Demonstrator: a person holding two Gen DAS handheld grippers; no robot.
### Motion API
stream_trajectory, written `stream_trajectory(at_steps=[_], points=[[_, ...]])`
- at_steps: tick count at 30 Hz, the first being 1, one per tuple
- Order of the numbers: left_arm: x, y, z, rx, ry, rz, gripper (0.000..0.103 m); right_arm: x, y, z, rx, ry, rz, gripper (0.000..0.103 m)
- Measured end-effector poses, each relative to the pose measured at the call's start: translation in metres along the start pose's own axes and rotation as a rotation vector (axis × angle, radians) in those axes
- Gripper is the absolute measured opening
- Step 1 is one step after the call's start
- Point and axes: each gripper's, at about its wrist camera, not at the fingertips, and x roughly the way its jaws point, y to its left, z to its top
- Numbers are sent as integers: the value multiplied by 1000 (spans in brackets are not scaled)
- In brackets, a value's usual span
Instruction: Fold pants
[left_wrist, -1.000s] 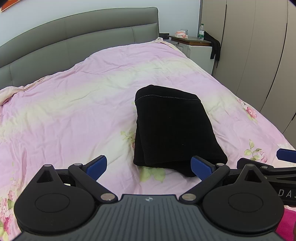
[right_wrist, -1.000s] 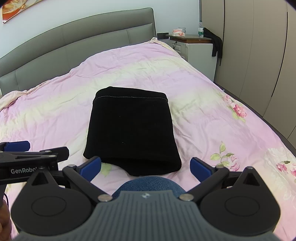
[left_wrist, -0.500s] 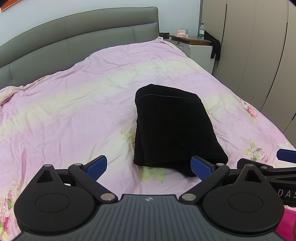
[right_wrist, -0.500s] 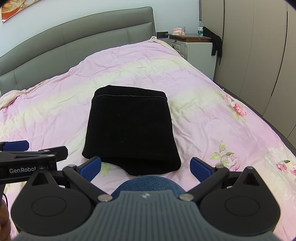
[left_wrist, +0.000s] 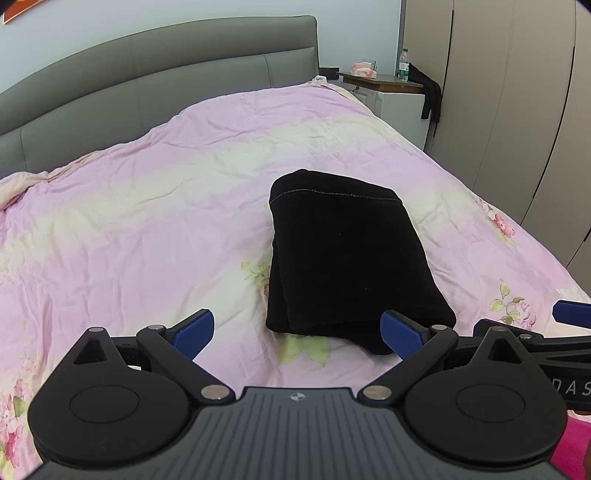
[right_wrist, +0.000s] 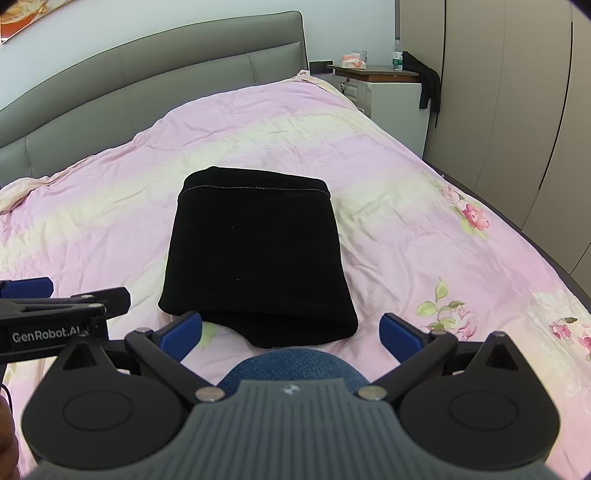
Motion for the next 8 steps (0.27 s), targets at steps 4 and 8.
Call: stream_trajectory(at_steps=[4, 8], points=[[0, -3, -1, 14, -5, -2, 103, 1, 0, -1, -3, 1, -3, 98], [1, -3, 0, 17, 9, -11, 103, 1, -1, -1, -1, 1, -4, 98]])
